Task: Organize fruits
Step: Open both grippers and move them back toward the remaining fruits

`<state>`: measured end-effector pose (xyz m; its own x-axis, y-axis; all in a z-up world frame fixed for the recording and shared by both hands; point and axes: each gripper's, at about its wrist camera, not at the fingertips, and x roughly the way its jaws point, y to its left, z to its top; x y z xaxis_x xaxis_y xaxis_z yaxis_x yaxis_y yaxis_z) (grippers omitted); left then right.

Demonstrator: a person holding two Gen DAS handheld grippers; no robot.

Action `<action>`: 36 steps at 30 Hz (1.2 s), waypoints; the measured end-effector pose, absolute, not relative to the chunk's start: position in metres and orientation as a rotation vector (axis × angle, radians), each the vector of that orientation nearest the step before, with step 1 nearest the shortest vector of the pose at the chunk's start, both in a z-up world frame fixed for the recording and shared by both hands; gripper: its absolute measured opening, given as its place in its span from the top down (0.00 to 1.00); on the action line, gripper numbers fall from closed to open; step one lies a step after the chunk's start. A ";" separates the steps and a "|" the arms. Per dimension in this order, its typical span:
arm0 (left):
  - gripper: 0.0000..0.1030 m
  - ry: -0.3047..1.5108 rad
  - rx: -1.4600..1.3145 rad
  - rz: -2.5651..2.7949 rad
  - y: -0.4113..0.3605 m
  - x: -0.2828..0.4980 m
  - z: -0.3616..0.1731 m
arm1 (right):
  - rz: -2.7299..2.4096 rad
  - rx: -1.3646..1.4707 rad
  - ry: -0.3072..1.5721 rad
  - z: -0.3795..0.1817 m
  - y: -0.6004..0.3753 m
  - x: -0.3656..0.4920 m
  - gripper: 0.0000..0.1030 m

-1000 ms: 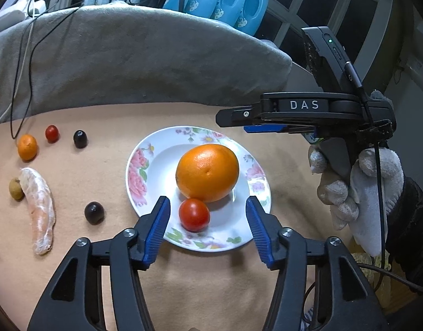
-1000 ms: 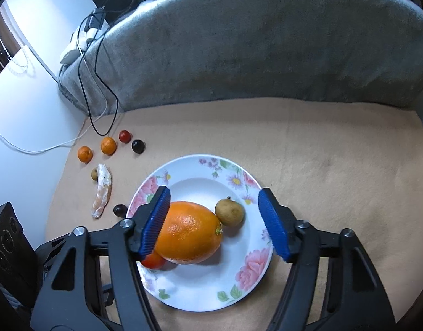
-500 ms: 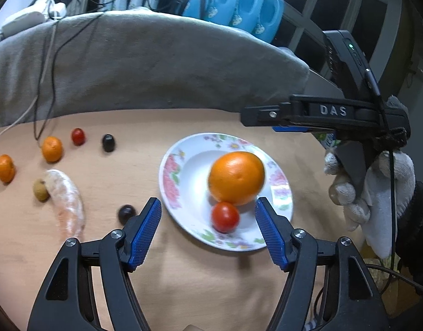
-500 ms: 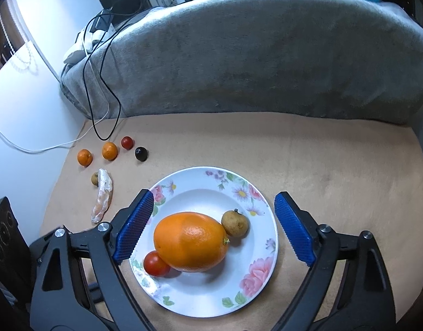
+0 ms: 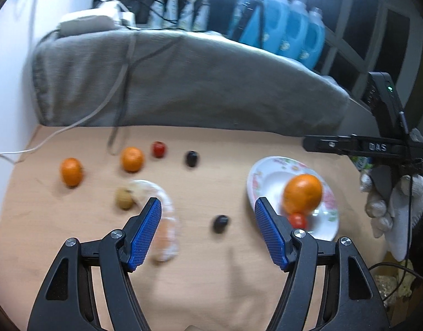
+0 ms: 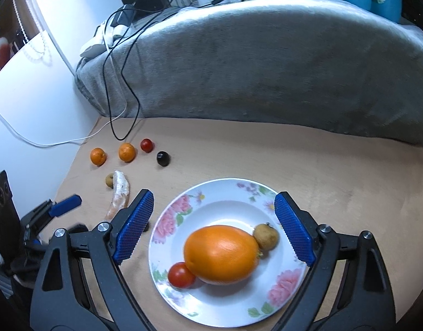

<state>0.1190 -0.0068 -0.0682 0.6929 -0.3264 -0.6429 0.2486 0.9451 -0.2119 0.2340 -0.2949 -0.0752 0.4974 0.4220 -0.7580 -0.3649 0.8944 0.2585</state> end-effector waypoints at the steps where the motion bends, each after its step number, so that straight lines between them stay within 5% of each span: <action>1: 0.32 0.737 -0.107 -0.306 0.000 0.120 -0.068 | 0.484 0.064 0.937 -0.075 -0.291 0.235 0.11; 18: 0.32 0.754 -0.107 -0.109 0.082 0.158 -0.071 | 0.571 0.045 0.967 -0.075 -0.236 0.254 0.11; 24: 0.45 0.790 -0.155 -0.088 0.102 0.180 -0.084 | 0.585 0.054 0.996 -0.079 -0.216 0.268 0.11; 31: 0.49 0.823 -0.211 -0.063 0.123 0.197 -0.100 | 0.601 0.071 1.055 -0.093 -0.191 0.285 0.12; 36: 0.52 0.839 -0.226 -0.070 0.131 0.205 -0.109 | 0.603 0.089 1.113 -0.106 -0.173 0.300 0.21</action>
<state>0.2045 0.1309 -0.1093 0.6676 -0.1502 -0.7292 -0.0276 0.9738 -0.2258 0.3000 -0.1728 -0.1063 0.3009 0.4965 -0.8142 -0.4104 0.8381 0.3594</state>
